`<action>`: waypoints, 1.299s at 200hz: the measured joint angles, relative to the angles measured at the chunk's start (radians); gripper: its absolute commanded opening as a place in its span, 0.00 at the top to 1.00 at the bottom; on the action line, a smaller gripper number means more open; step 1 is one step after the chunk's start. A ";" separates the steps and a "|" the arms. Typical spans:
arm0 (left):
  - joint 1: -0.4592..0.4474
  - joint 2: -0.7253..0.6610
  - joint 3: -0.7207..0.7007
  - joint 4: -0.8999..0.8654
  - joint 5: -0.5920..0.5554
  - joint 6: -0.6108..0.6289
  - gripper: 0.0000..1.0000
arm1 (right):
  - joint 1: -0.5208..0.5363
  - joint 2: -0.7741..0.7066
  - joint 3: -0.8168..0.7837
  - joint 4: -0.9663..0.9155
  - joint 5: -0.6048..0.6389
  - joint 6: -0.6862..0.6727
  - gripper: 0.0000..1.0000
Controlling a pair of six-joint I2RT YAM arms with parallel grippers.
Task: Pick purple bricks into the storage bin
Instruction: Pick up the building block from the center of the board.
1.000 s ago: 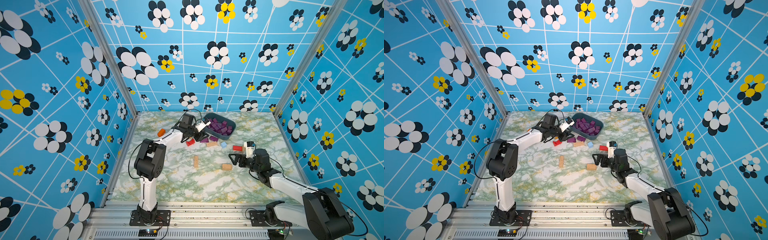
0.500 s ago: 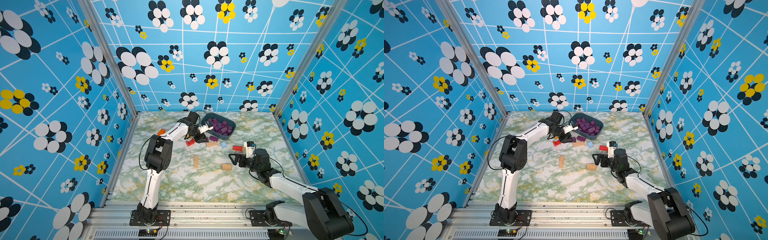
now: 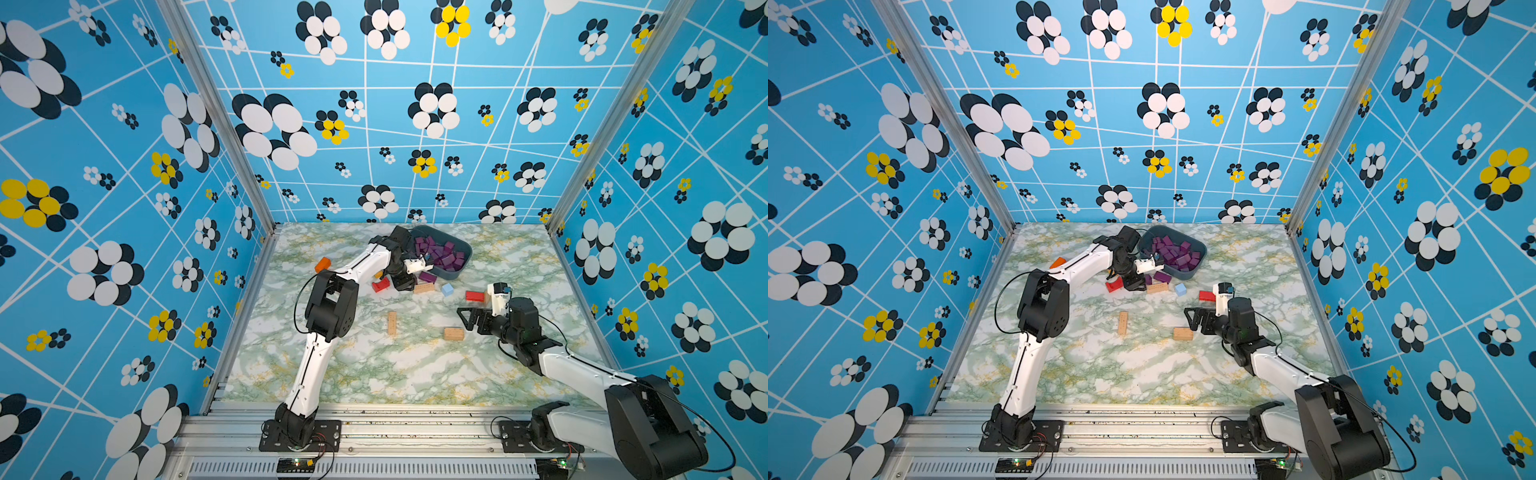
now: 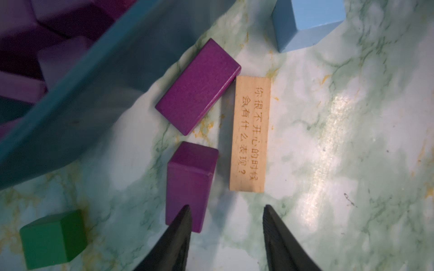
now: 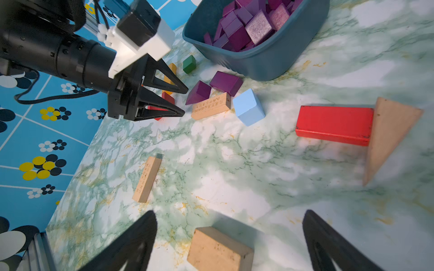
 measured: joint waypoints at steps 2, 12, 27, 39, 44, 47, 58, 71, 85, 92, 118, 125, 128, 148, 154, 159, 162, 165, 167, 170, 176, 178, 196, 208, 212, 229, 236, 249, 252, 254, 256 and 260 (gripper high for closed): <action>0.000 0.003 0.003 -0.001 -0.003 0.002 0.48 | 0.000 0.000 0.000 0.000 0.000 0.000 0.01; -0.004 0.019 0.033 -0.008 -0.016 0.005 0.48 | 0.000 0.000 0.000 0.000 0.000 0.000 0.01; -0.007 0.042 0.072 -0.008 -0.035 0.013 0.48 | 0.000 0.000 0.000 0.000 0.000 0.000 0.01; -0.008 0.052 0.087 -0.008 -0.051 0.019 0.48 | 0.000 0.000 0.000 0.000 -0.001 0.000 0.01; -0.008 0.055 0.091 -0.008 -0.055 0.021 0.48 | 0.000 0.000 0.000 0.000 -0.002 0.000 0.01; -0.008 0.057 0.094 -0.009 -0.059 0.024 0.48 | 0.000 0.000 0.000 0.000 -0.002 0.000 0.01; -0.008 0.064 0.104 -0.008 -0.068 0.029 0.48 | 0.000 0.000 0.000 0.000 -0.007 0.000 0.01; -0.007 0.077 0.120 -0.013 -0.078 0.036 0.48 | 0.000 0.002 0.000 0.000 -0.012 0.000 0.01; -0.007 0.094 0.138 -0.016 -0.085 0.042 0.48 | 0.000 0.004 0.000 0.000 -0.015 0.000 0.01; -0.007 0.103 0.145 -0.017 -0.085 0.045 0.48 | 0.000 0.005 0.000 0.000 -0.016 0.000 0.01; -0.008 0.125 0.162 -0.024 -0.085 0.058 0.48 | 0.000 0.008 0.000 0.000 -0.020 0.000 0.01; -0.008 0.125 0.165 -0.027 -0.088 0.063 0.49 | 0.000 0.008 0.000 0.000 -0.020 0.000 0.01; -0.008 0.125 0.166 -0.027 -0.088 0.064 0.49 | 0.000 0.008 0.000 0.000 -0.020 0.000 0.01; -0.008 0.134 0.185 -0.043 -0.087 0.073 0.59 | 0.000 0.008 0.000 0.000 -0.022 0.000 0.01; -0.008 0.138 0.193 -0.046 -0.086 0.077 0.65 | 0.000 0.008 0.000 0.000 -0.022 0.000 0.01; -0.008 0.142 0.200 -0.050 -0.085 0.077 0.67 | 0.000 0.009 0.000 0.000 -0.022 0.000 0.01; -0.008 0.145 0.201 -0.050 -0.084 0.079 0.68 | 0.000 0.010 0.000 0.001 -0.022 0.000 0.01; -0.008 0.146 0.203 -0.052 -0.083 0.079 0.69 | 0.000 0.010 0.000 0.001 -0.022 0.000 0.01; -0.008 0.146 0.203 -0.051 -0.079 0.084 0.70 | 0.000 0.011 0.000 0.001 -0.022 0.000 0.01; -0.008 0.146 0.205 -0.054 -0.079 0.080 0.71 | 0.000 0.012 0.000 0.000 -0.022 0.000 0.01; -0.008 0.146 0.207 -0.057 -0.077 0.084 0.73 | 0.000 0.014 0.000 0.001 -0.022 0.000 0.01; -0.008 0.146 0.208 -0.059 -0.077 0.085 0.73 | 0.000 0.014 0.000 0.001 -0.022 0.000 0.01; -0.008 0.146 0.208 -0.064 -0.068 0.084 0.77 | 0.000 0.019 0.000 0.000 -0.022 0.000 0.01; -0.008 0.146 0.208 -0.066 -0.061 0.084 0.78 | 0.000 0.019 0.000 0.000 -0.022 0.000 0.01; -0.008 0.146 0.205 -0.065 -0.058 0.083 0.78 | 0.000 0.019 0.000 0.000 -0.022 0.000 0.01; -0.010 0.127 0.167 -0.038 -0.050 0.075 0.78 | 0.000 0.019 0.000 0.000 -0.022 0.000 0.01; -0.012 0.108 0.132 -0.018 -0.046 0.068 0.78 | 0.000 0.019 0.000 0.000 -0.022 0.000 0.01; -0.018 0.060 0.042 0.027 -0.039 0.056 0.77 | 0.000 0.019 0.000 0.000 -0.022 0.000 0.01; -0.020 0.047 0.018 0.039 -0.039 0.053 0.77 | 0.000 0.019 0.000 0.000 -0.022 0.000 0.01; -0.021 0.037 0.000 0.046 -0.038 0.050 0.77 | 0.000 0.019 0.000 0.000 -0.022 0.000 0.01; -0.024 0.026 -0.017 0.055 -0.035 0.046 0.77 | 0.000 0.019 0.000 0.000 -0.022 0.000 0.01; -0.027 0.011 -0.045 0.068 -0.034 0.042 0.77 | 0.000 0.019 0.000 0.000 -0.022 0.000 0.01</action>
